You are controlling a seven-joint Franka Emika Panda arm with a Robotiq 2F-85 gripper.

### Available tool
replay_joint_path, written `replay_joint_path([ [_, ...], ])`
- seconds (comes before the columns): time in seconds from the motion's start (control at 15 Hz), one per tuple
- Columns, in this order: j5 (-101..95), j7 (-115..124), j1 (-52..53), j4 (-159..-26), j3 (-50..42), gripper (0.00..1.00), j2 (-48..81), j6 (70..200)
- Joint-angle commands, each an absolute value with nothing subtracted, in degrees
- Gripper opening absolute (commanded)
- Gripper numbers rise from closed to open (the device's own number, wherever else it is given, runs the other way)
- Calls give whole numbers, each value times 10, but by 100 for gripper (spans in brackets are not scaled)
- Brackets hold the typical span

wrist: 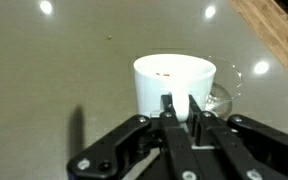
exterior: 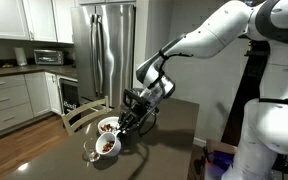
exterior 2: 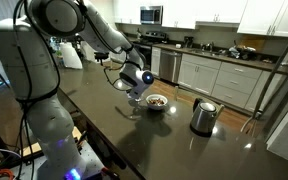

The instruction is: Pour the contents from the white cup into the white bowl

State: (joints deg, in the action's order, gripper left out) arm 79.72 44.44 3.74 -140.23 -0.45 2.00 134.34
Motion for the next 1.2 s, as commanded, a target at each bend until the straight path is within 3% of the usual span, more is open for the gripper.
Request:
replay_joint_path([
  [0.0, 765, 470, 26, -1400, -4, 4, -5, 1345],
  [1.13, 698, 466, 22, -1398, -3, 4, -14, 1403],
])
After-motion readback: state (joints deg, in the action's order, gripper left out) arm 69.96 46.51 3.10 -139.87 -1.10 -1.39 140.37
